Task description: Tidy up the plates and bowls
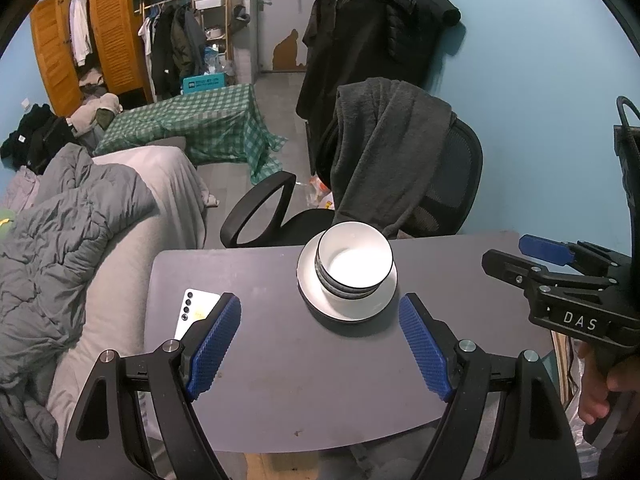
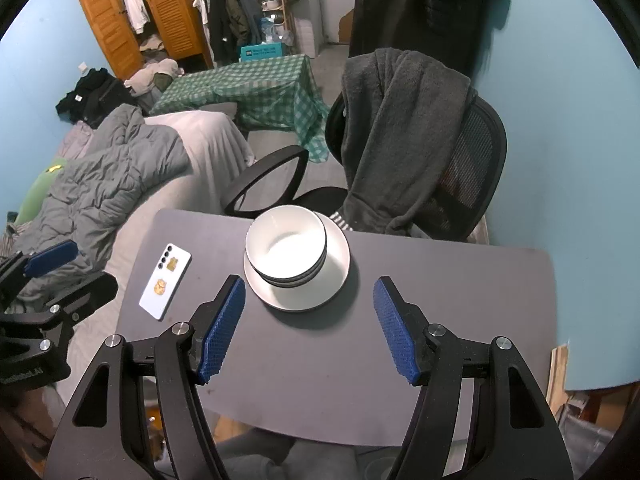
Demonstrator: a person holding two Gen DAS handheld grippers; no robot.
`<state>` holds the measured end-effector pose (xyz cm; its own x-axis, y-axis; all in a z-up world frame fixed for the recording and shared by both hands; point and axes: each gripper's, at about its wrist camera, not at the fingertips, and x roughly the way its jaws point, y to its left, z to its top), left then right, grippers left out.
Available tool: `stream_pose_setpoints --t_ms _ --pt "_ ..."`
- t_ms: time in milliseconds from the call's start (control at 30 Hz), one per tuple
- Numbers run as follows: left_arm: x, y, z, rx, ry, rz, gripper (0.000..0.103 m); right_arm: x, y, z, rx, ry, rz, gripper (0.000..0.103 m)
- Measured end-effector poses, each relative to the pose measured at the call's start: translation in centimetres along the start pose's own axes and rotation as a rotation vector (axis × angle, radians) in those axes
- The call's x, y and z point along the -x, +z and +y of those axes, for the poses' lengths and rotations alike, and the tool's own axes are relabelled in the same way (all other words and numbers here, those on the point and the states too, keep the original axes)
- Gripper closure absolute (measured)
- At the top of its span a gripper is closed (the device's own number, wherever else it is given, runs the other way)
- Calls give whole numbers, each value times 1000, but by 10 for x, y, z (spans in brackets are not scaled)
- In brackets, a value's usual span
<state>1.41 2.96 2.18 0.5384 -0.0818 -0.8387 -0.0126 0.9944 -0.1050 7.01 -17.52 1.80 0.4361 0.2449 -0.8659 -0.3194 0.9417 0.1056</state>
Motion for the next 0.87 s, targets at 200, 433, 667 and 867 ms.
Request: stream_pose_setpoints --t_ms 200,433,667,867 --pt "1 -1 -1 1 -6 -2 21 0 0 -1 -2 0 -2 37" --pt "2 1 -1 -5 -8 -5 21 1 -3 3 -10 0 -7 37" --pt "2 3 -1 -7 -20 -6 21 0 -2 1 -11 2 -7 37" --pt "3 3 1 -2 -18 -2 21 0 -1 0 -10 3 -7 37"
